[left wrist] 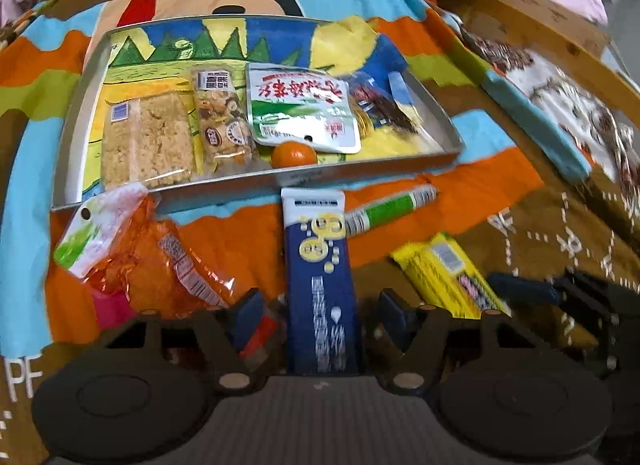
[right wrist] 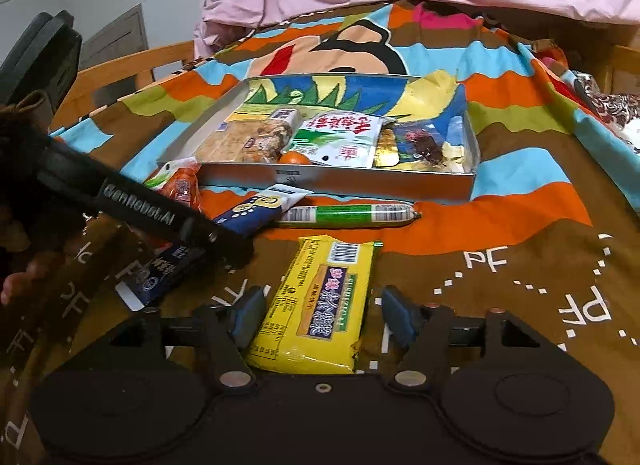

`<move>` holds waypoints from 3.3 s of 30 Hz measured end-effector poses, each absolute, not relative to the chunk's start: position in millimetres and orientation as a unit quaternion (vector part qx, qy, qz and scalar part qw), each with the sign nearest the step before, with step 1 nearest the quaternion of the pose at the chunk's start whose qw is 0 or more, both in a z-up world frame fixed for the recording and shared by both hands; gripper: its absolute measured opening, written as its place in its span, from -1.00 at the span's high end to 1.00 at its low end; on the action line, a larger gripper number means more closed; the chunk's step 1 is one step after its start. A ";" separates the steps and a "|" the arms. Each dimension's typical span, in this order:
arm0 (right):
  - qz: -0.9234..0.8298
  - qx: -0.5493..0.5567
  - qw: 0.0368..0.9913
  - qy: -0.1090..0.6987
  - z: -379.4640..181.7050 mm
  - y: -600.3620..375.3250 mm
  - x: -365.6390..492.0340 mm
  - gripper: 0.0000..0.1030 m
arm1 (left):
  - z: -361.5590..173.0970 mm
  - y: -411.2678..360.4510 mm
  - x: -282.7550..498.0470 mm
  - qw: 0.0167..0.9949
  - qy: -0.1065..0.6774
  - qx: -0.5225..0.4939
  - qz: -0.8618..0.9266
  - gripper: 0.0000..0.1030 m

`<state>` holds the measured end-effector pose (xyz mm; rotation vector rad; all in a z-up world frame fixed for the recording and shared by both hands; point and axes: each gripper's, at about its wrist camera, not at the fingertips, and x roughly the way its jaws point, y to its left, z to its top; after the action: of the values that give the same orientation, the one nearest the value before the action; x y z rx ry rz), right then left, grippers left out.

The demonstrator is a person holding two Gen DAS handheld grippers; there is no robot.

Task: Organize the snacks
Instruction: 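Grasp the blue calcium stick pack with the left gripper while the right gripper grasps the yellow wafer bar, then carry the stick pack and wafer bar over the tray with both grippers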

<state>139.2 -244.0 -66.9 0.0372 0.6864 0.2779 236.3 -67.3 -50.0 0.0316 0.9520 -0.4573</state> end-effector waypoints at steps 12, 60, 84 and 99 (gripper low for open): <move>0.139 -0.008 0.933 0.331 -69.5 -233.7 130.7 -0.10 | -52.0 -69.5 215.1 0.875 0.437 0.039 -0.203 0.22; 0.185 -0.211 0.944 0.173 -21.1 -199.4 83.4 -0.02 | -9.5 -20.2 122.0 0.940 0.306 -0.066 -0.137 0.29; 0.158 -0.214 0.959 0.100 10.5 -186.5 313.5 -0.02 | 22.0 -32.1 326.0 0.960 0.247 -0.045 -0.126 0.29; 0.164 -0.202 0.942 0.211 -42.9 -155.2 381.3 -0.03 | -31.8 1.9 379.3 0.943 0.321 -0.051 -0.079 0.28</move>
<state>381.3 -155.2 -42.9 -0.4120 0.4299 0.3340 379.3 1.9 -31.8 -0.1040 0.6540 -0.1610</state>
